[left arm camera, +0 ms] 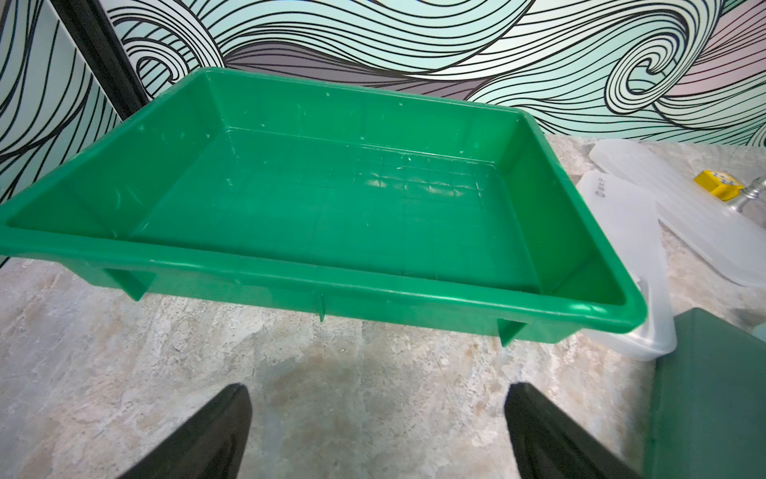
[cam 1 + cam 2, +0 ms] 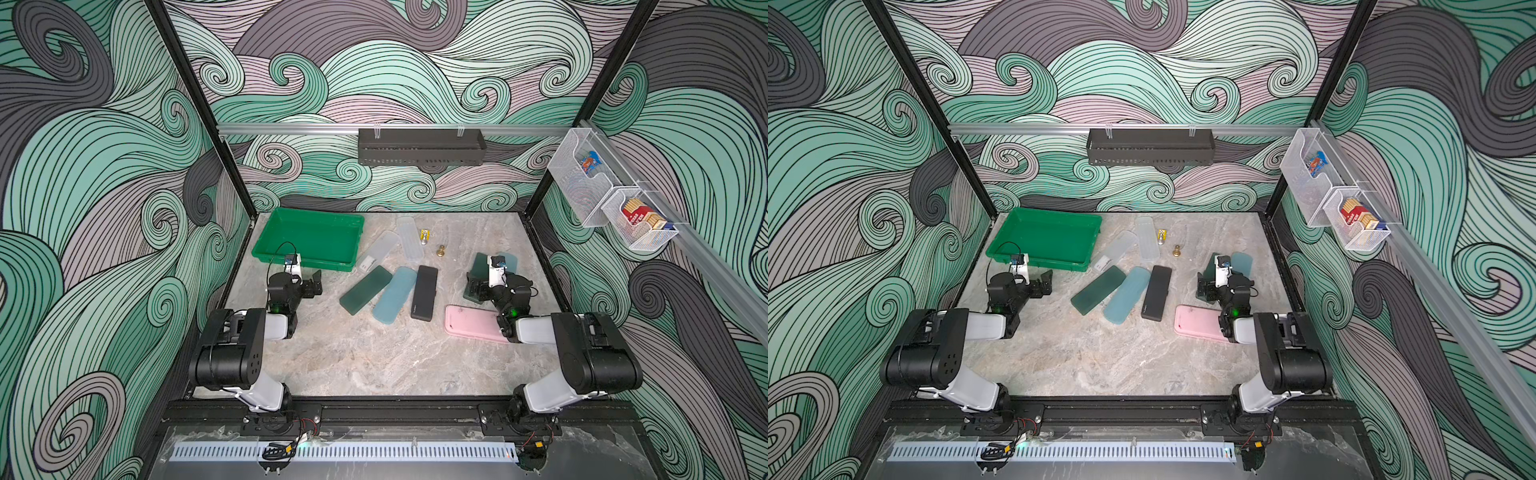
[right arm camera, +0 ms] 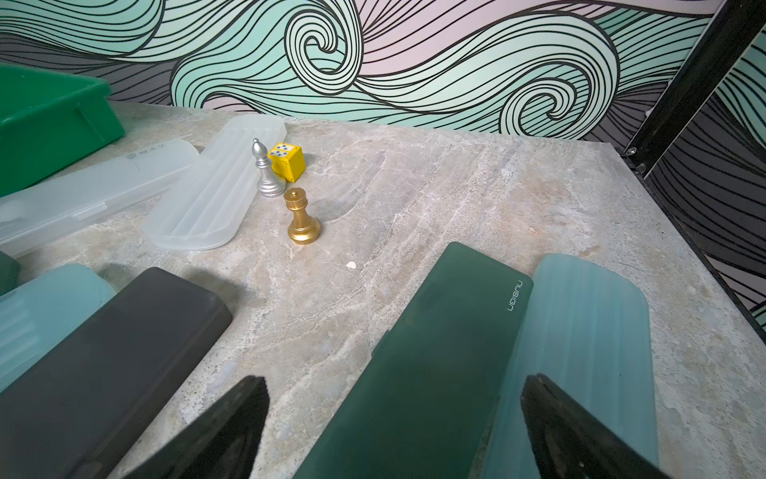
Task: Put the pencil case into the storage box
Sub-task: Pick up the pencil case from the center of the board.
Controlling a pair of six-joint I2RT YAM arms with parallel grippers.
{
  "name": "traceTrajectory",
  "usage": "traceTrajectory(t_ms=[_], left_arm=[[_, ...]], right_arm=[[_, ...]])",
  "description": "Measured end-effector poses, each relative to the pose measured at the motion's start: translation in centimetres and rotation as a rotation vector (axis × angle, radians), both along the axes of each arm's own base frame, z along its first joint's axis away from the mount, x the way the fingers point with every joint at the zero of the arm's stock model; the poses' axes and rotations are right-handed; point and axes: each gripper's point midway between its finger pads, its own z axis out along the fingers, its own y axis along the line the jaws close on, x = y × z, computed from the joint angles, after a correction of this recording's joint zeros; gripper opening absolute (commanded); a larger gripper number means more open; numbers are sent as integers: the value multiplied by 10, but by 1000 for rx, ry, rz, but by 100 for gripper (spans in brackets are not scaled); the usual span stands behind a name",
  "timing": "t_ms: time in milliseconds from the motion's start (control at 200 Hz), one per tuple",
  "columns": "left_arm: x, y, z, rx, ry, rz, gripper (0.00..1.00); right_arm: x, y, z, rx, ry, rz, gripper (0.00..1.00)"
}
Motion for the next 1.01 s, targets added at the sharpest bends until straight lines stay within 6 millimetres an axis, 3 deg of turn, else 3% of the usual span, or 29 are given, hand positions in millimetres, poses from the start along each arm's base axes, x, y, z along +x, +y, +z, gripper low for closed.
traceTrajectory(t_ms=[210, 300, 380, 460, 545, 610, 685, 806, 891, 1006], left_arm=[[3, 9, 1, 6, 78, 50, 99], [12, 16, 31, -26, 77, 110, 99], [16, 15, 68, -73, 37, 136, 99], [16, 0, 90, -94, 33, 107, 99], [15, -37, 99, -99, 80, -1, 99], [9, -69, 97, -86, 134, -98, 99], [-1, -110, 88, -62, 204, -225, 99], [-20, -163, 61, -5, 323, -401, 99], [-34, -179, 33, 52, 410, -473, 99], [-46, -178, -1, 119, 522, -512, 99]], right_arm=[[-2, 9, 3, -26, 3, 16, 99], [1, 20, 13, -34, 48, 20, 99], [17, 26, 42, -10, 78, 7, 99], [30, 33, 73, 13, 99, -2, 99], [30, 41, 92, 34, 146, 1, 99], [21, 48, 90, 41, 209, 10, 99], [2, 54, 74, 50, 312, 15, 99], [-30, 59, 48, 59, 460, 18, 99], [-50, 56, 42, 67, 513, 8, 99], [-64, 53, 46, 78, 518, -1, 99]])
